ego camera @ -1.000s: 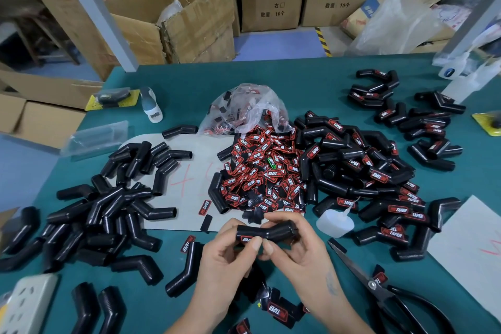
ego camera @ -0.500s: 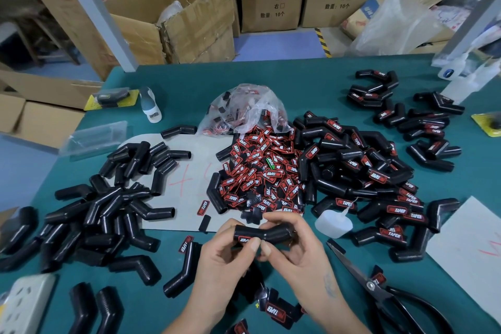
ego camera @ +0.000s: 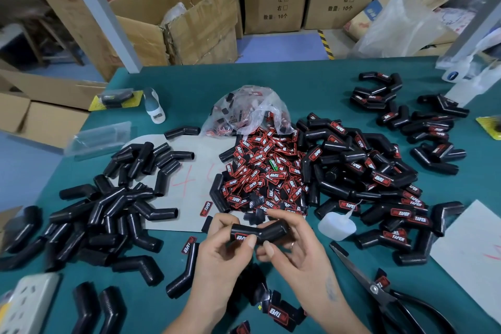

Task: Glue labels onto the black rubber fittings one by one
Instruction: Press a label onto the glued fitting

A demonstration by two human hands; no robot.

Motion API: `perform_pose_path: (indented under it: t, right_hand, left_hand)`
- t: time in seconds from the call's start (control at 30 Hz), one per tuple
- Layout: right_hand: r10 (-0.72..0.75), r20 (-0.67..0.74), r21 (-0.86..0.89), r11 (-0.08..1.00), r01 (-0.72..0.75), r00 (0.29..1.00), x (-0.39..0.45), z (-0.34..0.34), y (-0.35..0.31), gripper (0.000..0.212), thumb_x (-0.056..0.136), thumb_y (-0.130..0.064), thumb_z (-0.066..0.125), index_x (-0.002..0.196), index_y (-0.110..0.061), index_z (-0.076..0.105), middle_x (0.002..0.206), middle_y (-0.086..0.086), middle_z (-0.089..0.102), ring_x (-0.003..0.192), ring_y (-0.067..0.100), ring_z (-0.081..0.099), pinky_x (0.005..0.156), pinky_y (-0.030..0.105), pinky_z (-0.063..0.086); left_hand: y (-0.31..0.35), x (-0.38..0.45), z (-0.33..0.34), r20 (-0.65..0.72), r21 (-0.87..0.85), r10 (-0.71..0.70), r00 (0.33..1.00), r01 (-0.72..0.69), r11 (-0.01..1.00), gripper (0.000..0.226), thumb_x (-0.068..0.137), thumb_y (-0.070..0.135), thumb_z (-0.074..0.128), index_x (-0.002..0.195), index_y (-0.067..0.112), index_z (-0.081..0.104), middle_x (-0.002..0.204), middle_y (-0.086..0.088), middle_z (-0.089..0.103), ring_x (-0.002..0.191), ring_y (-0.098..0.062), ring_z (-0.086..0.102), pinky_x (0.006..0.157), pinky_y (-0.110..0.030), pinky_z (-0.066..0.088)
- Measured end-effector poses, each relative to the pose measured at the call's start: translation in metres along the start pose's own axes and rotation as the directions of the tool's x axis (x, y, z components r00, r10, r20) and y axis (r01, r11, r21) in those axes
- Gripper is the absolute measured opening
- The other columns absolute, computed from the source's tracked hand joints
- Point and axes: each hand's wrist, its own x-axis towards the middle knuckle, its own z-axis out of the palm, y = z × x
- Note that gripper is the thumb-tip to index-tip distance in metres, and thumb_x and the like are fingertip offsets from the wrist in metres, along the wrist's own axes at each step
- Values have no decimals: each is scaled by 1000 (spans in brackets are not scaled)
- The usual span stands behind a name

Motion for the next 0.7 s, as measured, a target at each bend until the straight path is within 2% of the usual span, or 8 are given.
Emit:
perform_pose_path:
  t: [0.33, 0.47, 0.7]
  right_hand:
    - [0, -17, 1, 1000, 0, 1000, 0, 2, -5, 39, 91, -28, 75, 128, -37, 66, 112, 4, 72, 93, 31, 74, 86, 37, 62]
    - [-6, -25, -13, 1000, 6, 1000, -1, 1, -5, 39, 93, -16, 72, 126, -37, 68, 112, 5, 73, 93, 31, 75, 85, 36, 62]
    - [-5, -25, -15, 1000, 5, 1000, -1, 0, -6, 40, 92, -17, 73, 126, -37, 68, 113, 3, 72, 94, 32, 75, 86, 37, 62]
  left_hand:
    - [-2, 1, -1, 7, -29, 21, 1000, -20, 999, 24, 83, 32, 77, 95, 12, 81, 105, 6, 57, 102, -11, 62, 89, -23, 52]
    - [1, 1, 0, 6, -44, 29, 1000, -28, 999, 23, 82, 32, 77, 92, 12, 81, 105, 6, 57, 100, -9, 62, 87, -20, 52]
    - [1, 2, -2, 26, 8, 61, 998, -61, 998, 20, 83, 32, 74, 93, 15, 81, 108, 6, 60, 108, -11, 62, 91, -18, 51]
